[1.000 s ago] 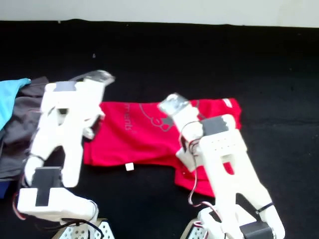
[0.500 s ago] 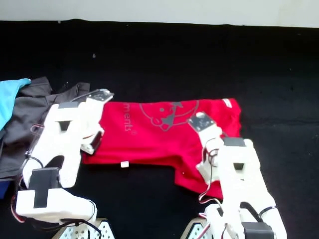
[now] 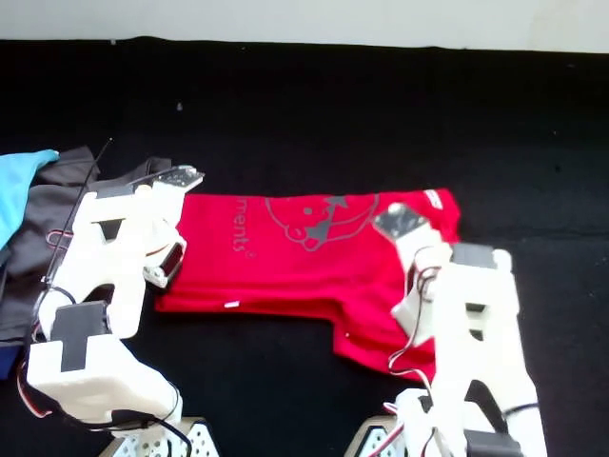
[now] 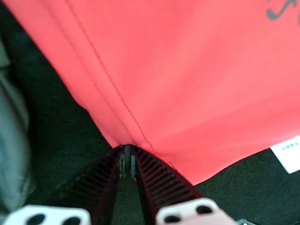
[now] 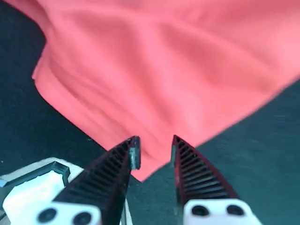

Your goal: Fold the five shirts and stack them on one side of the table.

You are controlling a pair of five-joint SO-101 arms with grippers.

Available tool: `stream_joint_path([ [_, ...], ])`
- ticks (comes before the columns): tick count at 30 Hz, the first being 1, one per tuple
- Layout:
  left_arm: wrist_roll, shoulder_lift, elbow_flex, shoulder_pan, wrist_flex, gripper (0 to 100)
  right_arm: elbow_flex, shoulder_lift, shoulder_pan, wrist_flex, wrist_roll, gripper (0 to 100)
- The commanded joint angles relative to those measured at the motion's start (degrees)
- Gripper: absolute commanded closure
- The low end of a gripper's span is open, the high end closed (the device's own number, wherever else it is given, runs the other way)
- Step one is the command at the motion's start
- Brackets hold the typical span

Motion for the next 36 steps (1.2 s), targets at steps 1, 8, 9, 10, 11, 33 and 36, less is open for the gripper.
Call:
stream_joint_path([
  [1,-0.8,0.7,-1.3,-1.1,-0.4,99,-4.9,-2.1,-0.8,3.3,0.6,81.7],
  [8,-0.8,0.7,-1.3,-1.1,-0.4,99,7.3,0.9,-4.7,-6.3,0.5,76.6],
  [9,-0.8,0.7,-1.3,-1.1,-0.4,99,8.9,1.7,-4.9,-8.3,0.5,77.1],
  [10,-0.8,0.7,-1.3,-1.1,-0.4,99,10.0,2.6,-4.9,-10.2,0.5,77.6],
  [11,-0.8,0.7,-1.3,-1.1,-0.4,99,10.9,3.4,-4.7,-12.0,0.5,78.1],
  [33,-0.8,0.7,-1.2,-1.1,-0.4,99,6.0,-8.0,1.1,-4.4,1.0,99.4],
  [36,-0.8,0.7,-1.2,-1.1,-0.4,99,6.5,-8.5,1.1,-3.3,1.0,99.3],
])
